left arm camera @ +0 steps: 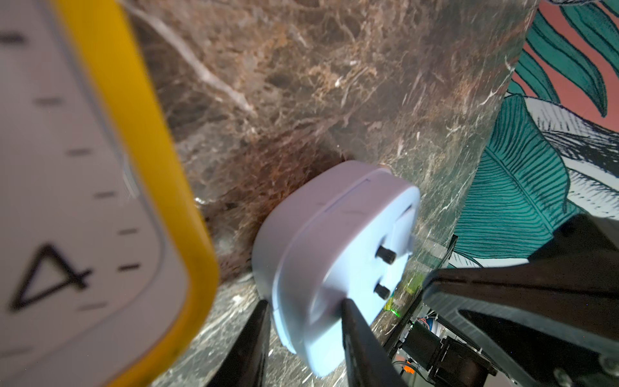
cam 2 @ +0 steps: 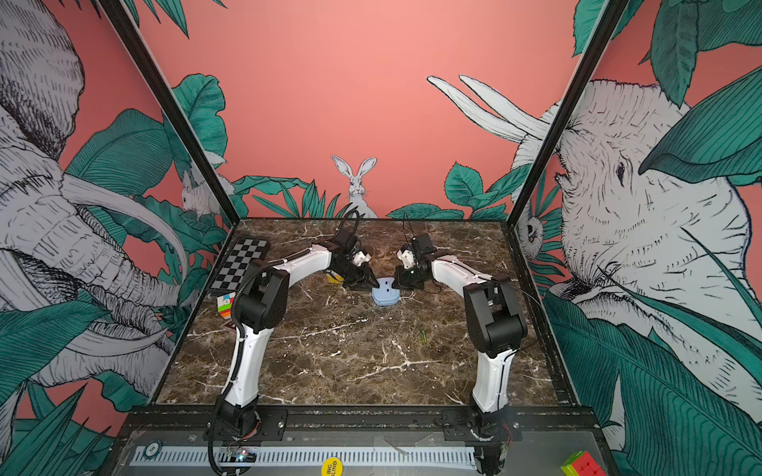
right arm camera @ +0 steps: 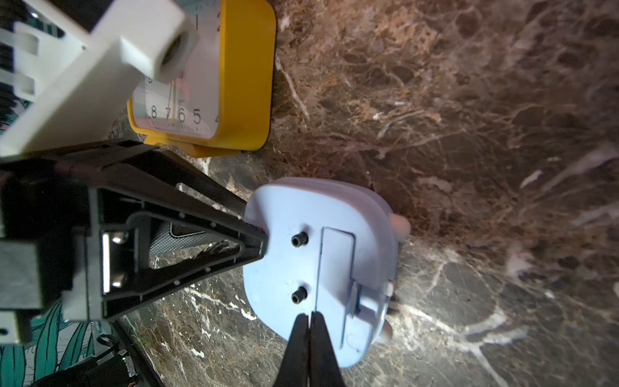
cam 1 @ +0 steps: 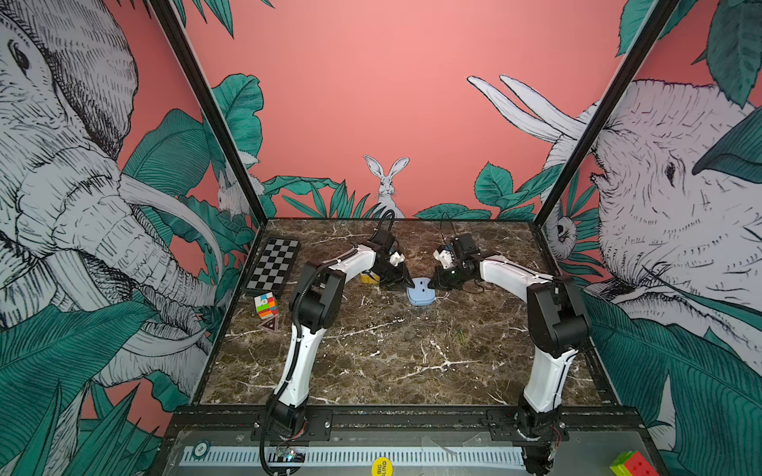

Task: Insert the battery into the alarm
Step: Remove the cover from the alarm.

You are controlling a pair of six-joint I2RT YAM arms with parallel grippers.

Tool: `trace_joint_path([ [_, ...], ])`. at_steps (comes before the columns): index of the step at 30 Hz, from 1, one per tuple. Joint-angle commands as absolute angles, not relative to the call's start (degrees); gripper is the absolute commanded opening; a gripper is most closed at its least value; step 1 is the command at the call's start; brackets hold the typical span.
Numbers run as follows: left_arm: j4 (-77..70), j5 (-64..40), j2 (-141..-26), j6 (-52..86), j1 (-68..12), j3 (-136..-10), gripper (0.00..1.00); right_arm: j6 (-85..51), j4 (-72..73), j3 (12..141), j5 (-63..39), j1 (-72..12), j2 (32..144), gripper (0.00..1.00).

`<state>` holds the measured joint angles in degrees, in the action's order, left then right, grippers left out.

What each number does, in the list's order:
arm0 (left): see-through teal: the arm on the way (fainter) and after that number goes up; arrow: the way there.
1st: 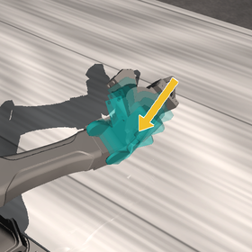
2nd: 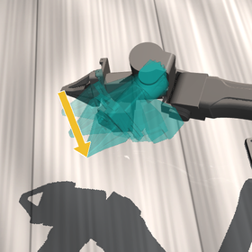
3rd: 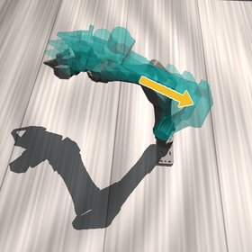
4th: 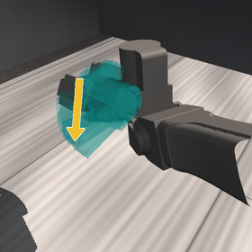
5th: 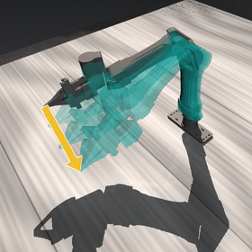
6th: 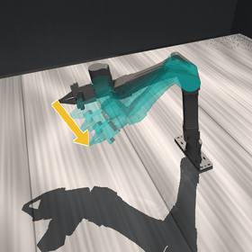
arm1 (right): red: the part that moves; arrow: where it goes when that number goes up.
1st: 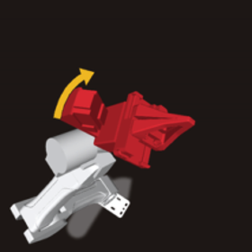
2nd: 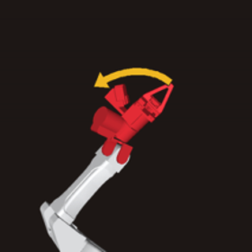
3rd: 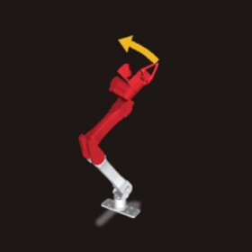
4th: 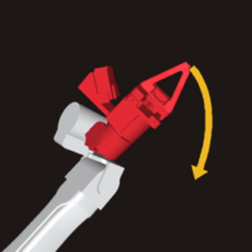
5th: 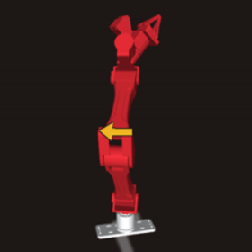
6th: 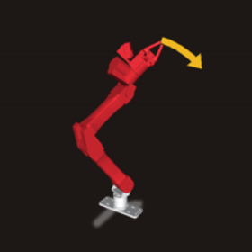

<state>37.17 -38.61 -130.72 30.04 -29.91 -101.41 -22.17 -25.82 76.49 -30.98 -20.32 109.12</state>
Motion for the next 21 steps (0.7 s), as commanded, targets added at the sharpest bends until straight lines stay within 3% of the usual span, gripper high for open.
trace_joint_path([
  [1,39.33,-36.65,-131.66,30.27,-30.63,-99.47,0.36,-20.31,-27.96,76.34,-28.53,-20.04,106.05,0.00],
  [3,39.20,-36.80,-131.75,30.32,-30.56,-99.35,0.36,-19.82,-28.00,76.29,-27.84,-19.95,105.66,0.00],
  [8,39.04,-36.90,-131.73,30.39,-30.59,-99.23,0.35,-19.27,-27.55,77.03,-27.87,-19.91,105.64,0.15],
  [21,38.86,-36.85,-131.84,30.72,-30.59,-99.26,0.34,-17.25,-30.76,79.15,-25.15,-20.21,109.19,0.24],
])
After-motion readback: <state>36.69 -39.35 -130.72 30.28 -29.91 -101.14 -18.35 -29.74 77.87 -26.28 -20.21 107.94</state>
